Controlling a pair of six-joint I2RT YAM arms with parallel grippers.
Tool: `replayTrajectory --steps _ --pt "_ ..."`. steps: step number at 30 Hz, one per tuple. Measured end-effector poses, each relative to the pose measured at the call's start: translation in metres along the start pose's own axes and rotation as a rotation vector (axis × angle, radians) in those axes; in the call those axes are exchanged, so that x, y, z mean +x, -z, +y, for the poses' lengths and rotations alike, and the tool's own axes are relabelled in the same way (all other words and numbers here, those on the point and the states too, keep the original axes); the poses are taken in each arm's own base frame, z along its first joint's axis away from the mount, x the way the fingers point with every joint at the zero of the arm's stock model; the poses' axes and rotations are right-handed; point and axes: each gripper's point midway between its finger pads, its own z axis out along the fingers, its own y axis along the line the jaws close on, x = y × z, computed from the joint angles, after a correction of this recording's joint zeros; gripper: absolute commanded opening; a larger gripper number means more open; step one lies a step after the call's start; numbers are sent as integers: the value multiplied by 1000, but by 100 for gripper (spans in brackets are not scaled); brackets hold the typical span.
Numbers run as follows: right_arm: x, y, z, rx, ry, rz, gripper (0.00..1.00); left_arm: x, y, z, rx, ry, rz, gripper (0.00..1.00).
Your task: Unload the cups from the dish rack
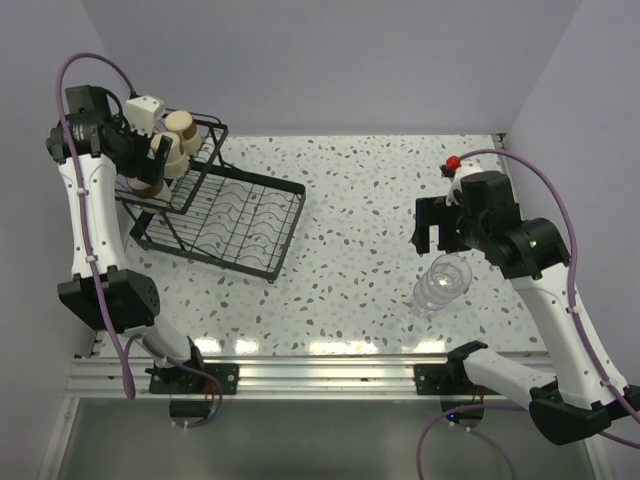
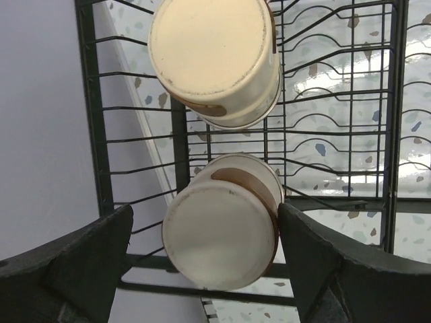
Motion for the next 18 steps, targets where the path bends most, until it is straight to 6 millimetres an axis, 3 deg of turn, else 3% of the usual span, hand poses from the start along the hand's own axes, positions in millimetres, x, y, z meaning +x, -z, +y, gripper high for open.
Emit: replayTrajectory --steps 6,10,14,18 --pt "0 0 -1 3 8 0 92 15 -23 -5 63 27 55 88" --pt "0 0 -1 4 14 0 92 29 -33 -13 97 38 97 80" --pt "0 0 -1 4 16 0 92 32 -38 -16 114 43 97 64" --pt "0 0 -1 4 18 0 92 31 -38 -17 117 42 92 40"
